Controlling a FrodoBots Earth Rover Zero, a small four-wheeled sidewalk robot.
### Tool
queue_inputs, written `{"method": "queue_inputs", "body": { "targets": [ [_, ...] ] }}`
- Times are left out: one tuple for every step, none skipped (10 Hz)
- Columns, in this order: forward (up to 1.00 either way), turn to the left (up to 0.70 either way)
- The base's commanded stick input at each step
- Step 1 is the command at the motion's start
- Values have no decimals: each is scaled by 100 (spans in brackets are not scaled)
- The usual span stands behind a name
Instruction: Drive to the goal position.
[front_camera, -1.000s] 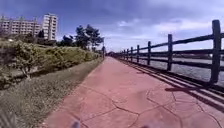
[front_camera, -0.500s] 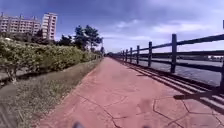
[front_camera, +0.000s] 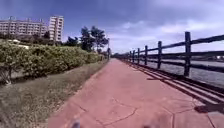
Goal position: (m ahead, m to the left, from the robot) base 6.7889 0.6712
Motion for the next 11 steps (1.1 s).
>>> {"method": "queue_inputs", "body": {
  "targets": [
    [70,0],
    [70,0],
    [70,0],
    [70,0],
    [70,0],
    [70,0],
    [70,0],
    [70,0],
    [70,0],
    [70,0],
    [70,0]
  ]
}}
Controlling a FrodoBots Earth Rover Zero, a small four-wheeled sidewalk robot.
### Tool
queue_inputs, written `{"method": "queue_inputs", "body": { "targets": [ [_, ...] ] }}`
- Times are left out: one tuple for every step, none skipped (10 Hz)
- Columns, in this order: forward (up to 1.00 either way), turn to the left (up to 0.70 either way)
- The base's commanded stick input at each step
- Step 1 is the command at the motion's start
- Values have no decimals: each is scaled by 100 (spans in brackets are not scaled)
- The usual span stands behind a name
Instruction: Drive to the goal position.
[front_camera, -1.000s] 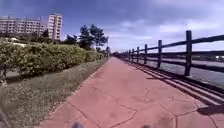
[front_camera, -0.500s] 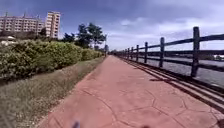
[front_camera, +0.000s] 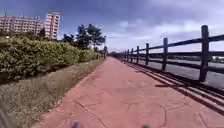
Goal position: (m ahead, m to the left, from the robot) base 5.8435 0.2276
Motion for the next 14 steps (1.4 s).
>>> {"method": "queue_inputs", "body": {
  "targets": [
    [70,0],
    [70,0],
    [70,0],
    [70,0],
    [70,0],
    [70,0],
    [70,0],
    [70,0],
    [70,0],
    [70,0],
    [70,0],
    [70,0],
    [70,0],
    [70,0]
  ]
}}
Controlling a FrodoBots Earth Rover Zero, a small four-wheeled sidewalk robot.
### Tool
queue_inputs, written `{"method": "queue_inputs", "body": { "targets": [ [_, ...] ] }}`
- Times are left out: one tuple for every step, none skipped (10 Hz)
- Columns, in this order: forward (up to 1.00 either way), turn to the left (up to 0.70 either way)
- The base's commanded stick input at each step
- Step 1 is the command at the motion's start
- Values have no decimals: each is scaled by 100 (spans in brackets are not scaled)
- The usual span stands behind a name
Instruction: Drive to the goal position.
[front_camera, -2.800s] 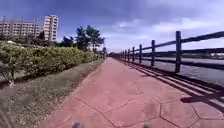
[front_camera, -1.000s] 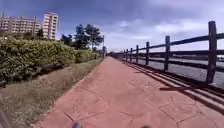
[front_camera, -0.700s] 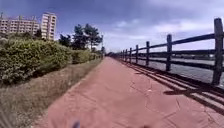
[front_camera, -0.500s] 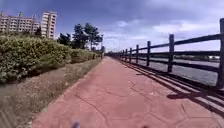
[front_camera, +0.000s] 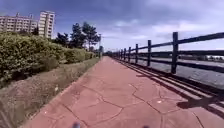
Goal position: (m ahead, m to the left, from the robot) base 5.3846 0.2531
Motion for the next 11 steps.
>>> {"method": "queue_inputs", "body": {
  "targets": [
    [70,0],
    [70,0],
    [70,0],
    [70,0],
    [70,0],
    [70,0],
    [70,0],
    [70,3],
    [70,14],
    [70,30],
    [70,35]
  ]
}}
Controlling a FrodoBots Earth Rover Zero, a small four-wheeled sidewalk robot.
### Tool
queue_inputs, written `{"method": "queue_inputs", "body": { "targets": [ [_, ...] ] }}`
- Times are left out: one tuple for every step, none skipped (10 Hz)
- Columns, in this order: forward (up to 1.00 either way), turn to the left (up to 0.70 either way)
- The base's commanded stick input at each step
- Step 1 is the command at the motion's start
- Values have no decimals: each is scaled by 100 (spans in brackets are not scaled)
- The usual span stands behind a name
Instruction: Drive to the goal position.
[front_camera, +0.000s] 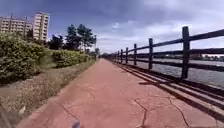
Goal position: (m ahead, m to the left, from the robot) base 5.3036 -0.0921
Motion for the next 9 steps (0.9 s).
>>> {"method": "queue_inputs", "body": {
  "targets": [
    [70,35],
    [70,35],
    [70,35],
    [70,35],
    [70,35],
    [70,35],
    [70,35],
    [70,35],
    [70,0]
  ]
}}
